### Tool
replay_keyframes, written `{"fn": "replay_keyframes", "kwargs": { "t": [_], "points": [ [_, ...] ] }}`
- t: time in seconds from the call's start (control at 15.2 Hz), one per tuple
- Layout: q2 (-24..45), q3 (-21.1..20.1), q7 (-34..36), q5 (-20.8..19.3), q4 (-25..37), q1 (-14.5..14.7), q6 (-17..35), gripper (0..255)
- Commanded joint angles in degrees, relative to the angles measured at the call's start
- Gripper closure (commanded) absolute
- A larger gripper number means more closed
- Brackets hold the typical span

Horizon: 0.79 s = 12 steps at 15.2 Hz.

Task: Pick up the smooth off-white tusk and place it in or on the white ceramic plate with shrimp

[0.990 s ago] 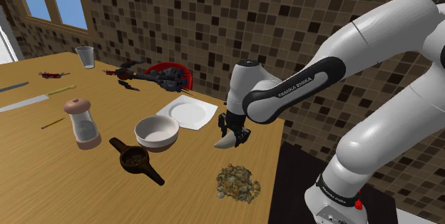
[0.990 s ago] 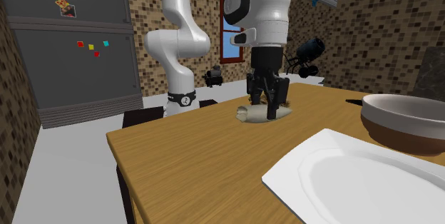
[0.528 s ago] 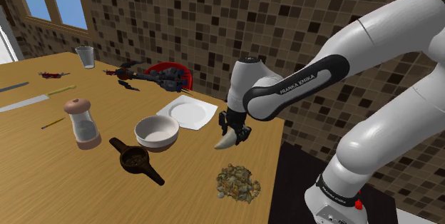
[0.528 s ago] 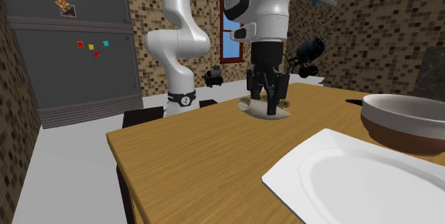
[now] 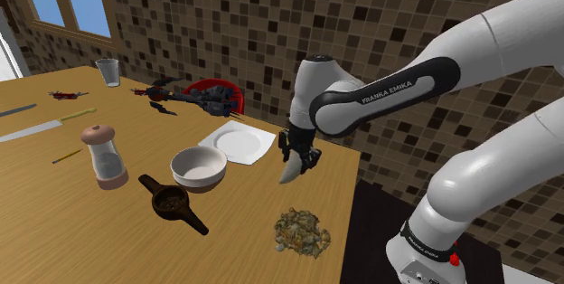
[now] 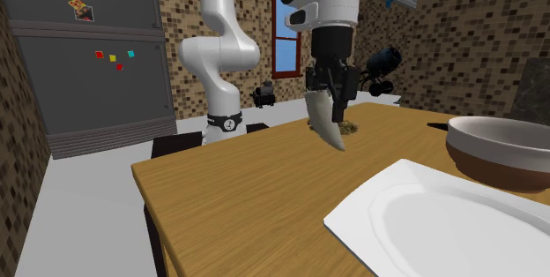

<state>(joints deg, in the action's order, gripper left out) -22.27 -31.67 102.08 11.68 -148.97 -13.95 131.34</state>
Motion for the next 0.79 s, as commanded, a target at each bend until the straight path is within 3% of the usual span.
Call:
{"fn": "replay_keyframes", "kwargs": {
  "t": [0.0,0.4,0.73],
  "points": [
    [-1.2,0.5,-0.3,0.2,0.8,0.2,-2.0,255],
    [-3.7,1.7,-0.9,0.4,3.4,0.6,-7.0,255],
    [-10.6,-1.1,3.8,5.0,0.2,6.0,-10.2,255]
  ]
}}
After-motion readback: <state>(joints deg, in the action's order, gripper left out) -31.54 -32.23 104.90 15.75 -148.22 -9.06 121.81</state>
